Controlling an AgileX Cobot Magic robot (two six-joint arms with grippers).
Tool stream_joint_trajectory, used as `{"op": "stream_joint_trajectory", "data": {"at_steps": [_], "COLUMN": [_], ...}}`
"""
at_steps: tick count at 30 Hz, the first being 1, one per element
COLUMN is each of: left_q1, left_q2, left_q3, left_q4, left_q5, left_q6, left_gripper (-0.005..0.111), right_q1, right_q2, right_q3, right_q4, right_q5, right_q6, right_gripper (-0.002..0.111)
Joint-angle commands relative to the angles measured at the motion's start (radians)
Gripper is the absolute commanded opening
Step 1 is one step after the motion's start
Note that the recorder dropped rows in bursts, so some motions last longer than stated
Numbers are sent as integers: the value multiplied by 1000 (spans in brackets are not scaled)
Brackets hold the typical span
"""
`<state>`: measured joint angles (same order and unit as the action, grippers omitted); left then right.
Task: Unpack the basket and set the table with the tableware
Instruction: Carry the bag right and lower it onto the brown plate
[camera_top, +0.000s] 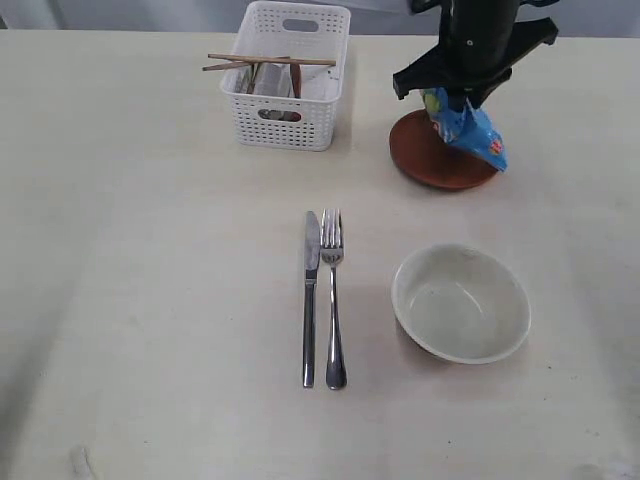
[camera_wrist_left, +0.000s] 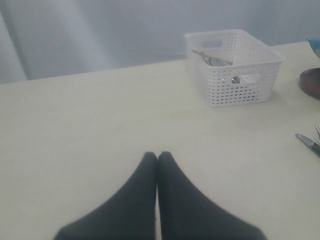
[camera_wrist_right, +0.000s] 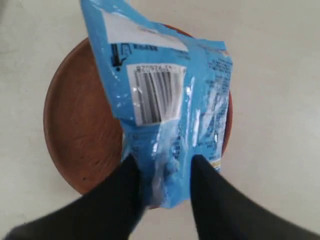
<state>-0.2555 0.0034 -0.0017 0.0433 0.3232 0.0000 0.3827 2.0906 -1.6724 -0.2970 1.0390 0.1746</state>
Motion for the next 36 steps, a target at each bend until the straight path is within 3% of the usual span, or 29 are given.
{"op": "stream_joint_trajectory", "data": {"at_steps": [1,7,12,23,36], "left_q1": [-6,-6,-6,-6,-6], "left_q2": [-3,-3,-3,-3,-3], "left_q3": [2,2,2,2,2], "left_q4": [1,1,1,1,1], "left_q5": [1,1,1,1,1], "left_q6": [0,0,0,0,0], "left_gripper": [0,0,0,0,0], "right_q1": [4,6,2,-11,-11], "right_q2": [-4,-7,-7,58,115], "right_q3": [1,-52,-58,-58,-57], "right_q4": [3,158,178,113,112], "right_q5": [-9,123,46,-18,-35], "right_q6": [12,-98,-27,58,64], "right_gripper": [54,54,52,0,0]}}
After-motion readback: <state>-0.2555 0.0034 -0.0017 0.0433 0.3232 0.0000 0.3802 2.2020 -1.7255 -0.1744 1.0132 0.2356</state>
